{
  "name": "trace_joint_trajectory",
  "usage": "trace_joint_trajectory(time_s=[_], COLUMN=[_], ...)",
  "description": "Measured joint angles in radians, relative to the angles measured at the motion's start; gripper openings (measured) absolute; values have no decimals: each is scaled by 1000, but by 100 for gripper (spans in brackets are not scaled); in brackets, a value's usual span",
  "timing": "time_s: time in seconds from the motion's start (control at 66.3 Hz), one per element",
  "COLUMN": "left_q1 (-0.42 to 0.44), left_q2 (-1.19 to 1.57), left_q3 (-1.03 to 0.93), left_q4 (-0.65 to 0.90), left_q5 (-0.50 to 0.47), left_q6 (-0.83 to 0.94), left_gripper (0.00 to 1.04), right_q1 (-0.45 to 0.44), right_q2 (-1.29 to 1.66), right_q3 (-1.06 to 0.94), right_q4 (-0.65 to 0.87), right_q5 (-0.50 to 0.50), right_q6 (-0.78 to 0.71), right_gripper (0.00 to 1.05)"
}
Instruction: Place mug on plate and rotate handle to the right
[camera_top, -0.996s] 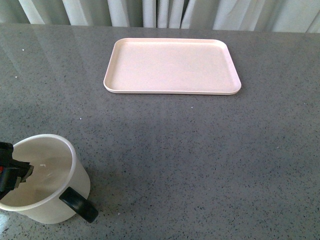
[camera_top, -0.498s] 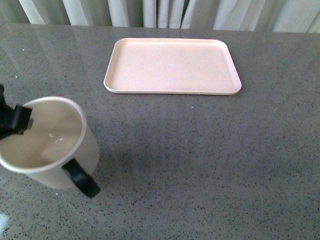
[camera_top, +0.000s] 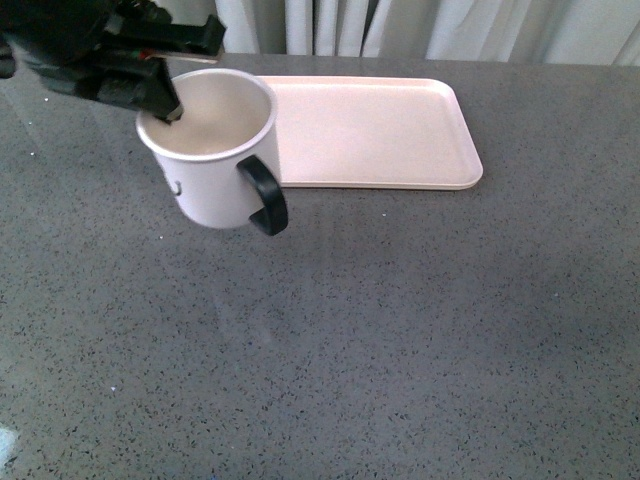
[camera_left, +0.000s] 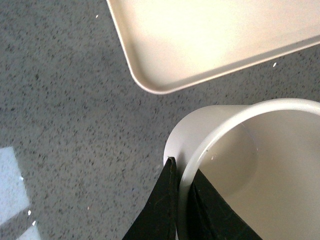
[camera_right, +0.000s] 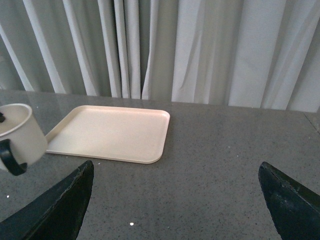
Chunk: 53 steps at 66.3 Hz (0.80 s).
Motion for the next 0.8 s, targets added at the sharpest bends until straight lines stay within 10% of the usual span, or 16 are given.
trace_joint_trajectory(time_s=[0.8], left_q1=[-89], left_q2=[486], left_q3=[707], left_q4=[-261], left_q5=[12], left_q6=[-81], left_gripper=[2], right_q1=[0], right_q2=[0], right_q3=[0], right_q4=[0], right_q5=[0], right_q6=[0], right_gripper=[96])
